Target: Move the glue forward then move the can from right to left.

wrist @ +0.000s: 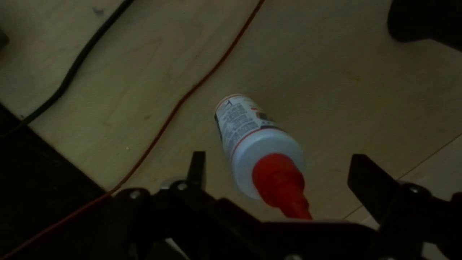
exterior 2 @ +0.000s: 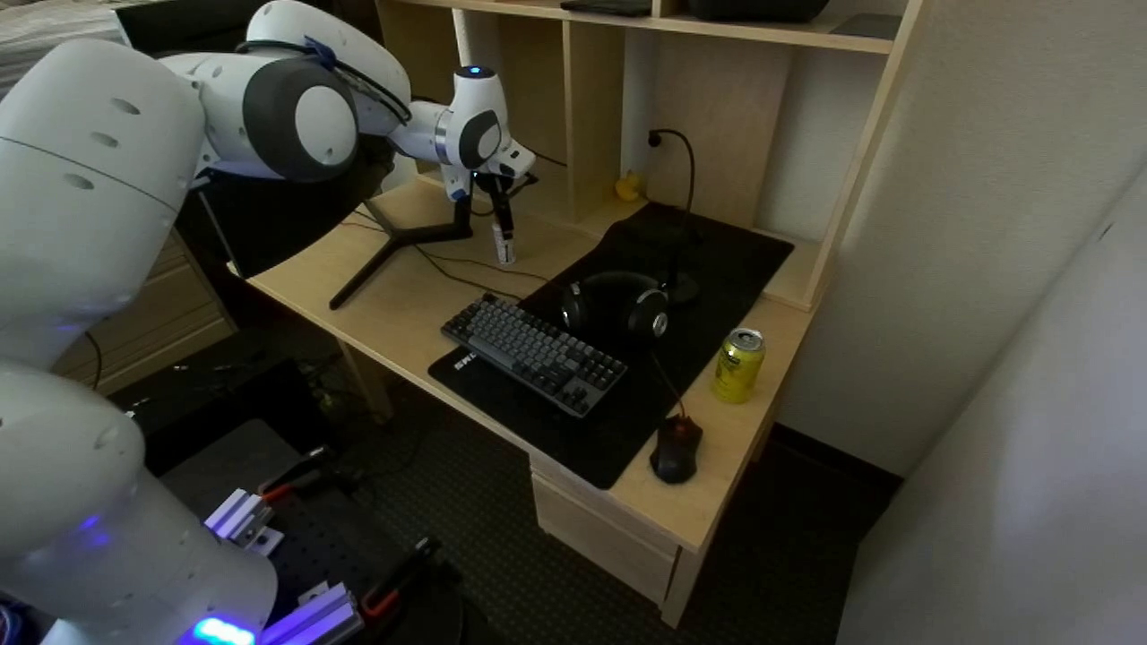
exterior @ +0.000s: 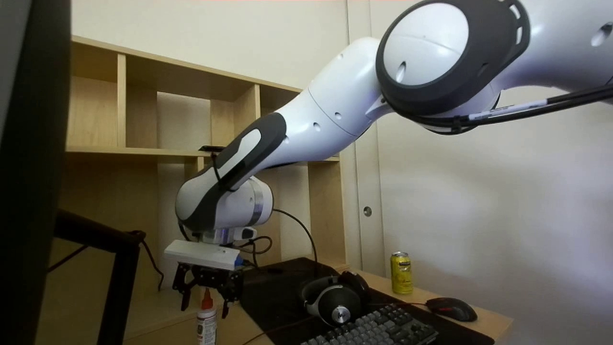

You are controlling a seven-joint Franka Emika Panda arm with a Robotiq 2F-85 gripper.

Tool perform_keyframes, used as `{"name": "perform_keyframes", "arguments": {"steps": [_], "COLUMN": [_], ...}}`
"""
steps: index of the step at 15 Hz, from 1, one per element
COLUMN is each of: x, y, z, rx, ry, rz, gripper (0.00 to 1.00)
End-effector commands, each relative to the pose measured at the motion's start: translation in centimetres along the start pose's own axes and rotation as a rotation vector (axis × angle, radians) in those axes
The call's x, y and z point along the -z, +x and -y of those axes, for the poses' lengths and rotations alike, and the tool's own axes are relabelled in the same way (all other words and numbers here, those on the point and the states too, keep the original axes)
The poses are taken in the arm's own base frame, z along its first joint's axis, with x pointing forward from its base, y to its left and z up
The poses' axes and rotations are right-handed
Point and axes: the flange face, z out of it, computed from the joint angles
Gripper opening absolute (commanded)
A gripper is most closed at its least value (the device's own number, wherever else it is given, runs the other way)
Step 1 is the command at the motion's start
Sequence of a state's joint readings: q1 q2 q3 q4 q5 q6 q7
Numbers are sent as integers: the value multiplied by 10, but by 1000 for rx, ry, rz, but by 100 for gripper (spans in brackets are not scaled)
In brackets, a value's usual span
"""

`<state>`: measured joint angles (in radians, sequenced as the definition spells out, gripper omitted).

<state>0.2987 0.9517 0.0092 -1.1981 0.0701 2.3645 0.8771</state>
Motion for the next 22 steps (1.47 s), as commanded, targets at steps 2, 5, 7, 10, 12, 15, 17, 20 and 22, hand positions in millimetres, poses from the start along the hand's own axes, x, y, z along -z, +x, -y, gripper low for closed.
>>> {"name": "perform_keyframes", "arguments": {"steps": [2,5,7,10,12,15,17,20,22], "x": [1,-2,-5,-8,-9,-2,7,50,95], "y": [0,2,5,8,9,10,11,6,-7], "z": [-1,-2,-2,-3,-4,-1,3,13,21], "rx": [-7,-14,-10,-9,-6,-9,-5,45,145], "ry": [-11,2,26,48,60,93,111,163,209], "rz": [22,8,-18,-53,-72,-70,-66,-19,20], "gripper": [100,75,67,45,32,21,20,20,20]}}
